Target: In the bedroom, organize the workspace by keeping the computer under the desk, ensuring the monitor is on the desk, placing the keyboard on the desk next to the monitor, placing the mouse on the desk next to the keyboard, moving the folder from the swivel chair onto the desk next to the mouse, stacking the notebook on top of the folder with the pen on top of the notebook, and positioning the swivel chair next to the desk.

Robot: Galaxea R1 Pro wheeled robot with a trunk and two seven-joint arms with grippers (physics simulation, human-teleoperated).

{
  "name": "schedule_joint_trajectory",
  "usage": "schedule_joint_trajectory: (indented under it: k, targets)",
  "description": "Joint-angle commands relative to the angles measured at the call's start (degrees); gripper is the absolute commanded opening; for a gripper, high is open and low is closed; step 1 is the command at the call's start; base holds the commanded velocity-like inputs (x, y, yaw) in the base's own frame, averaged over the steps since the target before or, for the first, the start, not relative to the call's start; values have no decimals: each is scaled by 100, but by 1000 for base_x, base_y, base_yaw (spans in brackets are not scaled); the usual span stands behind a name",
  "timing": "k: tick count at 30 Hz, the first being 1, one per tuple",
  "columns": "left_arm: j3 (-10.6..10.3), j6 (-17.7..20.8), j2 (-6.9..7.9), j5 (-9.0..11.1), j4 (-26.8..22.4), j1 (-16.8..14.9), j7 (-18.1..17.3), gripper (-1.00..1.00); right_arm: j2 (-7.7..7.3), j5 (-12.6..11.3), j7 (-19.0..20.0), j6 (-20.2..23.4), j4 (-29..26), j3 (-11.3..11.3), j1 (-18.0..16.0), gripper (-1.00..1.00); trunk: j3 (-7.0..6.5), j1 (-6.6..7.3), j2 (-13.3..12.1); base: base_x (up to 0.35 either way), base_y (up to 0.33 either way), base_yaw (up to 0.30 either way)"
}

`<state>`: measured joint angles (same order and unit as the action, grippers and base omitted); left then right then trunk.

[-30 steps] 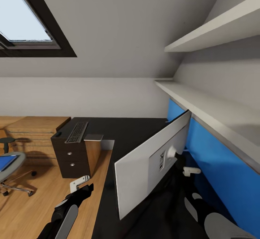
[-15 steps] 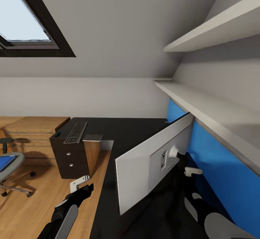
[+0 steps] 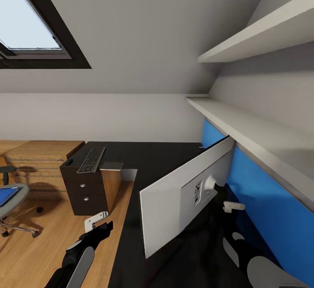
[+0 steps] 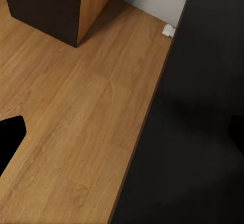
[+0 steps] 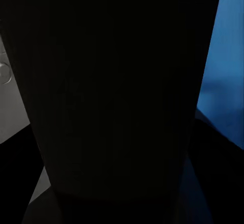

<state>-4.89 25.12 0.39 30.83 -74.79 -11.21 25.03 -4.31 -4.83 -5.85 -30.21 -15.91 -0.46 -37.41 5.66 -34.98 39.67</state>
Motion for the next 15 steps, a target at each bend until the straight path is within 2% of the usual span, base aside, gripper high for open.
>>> schedule_joint_trajectory:
  k: [1,11,12,15]
  targets:
    - [-11,10,4,55,-10,-4,54,100,-8,-159,-4,-37,21,134,-3,-100,11,-2,8,0,0,0]
    - [-12,10,4,55,-10,-4,54,100,-8,-159,-4,-1,77,141,-3,-100,11,-2,8,0,0,0]
    - [-12,10,4,55,-11,-4,54,100,-8,-159,-4,2,78,140,-3,100,11,-2,8,0,0,0]
    - [-9,10,4,55,-14,-4,54,100,-10,-164,-5,11,79,138,-3,100,11,-2,8,0,0,0]
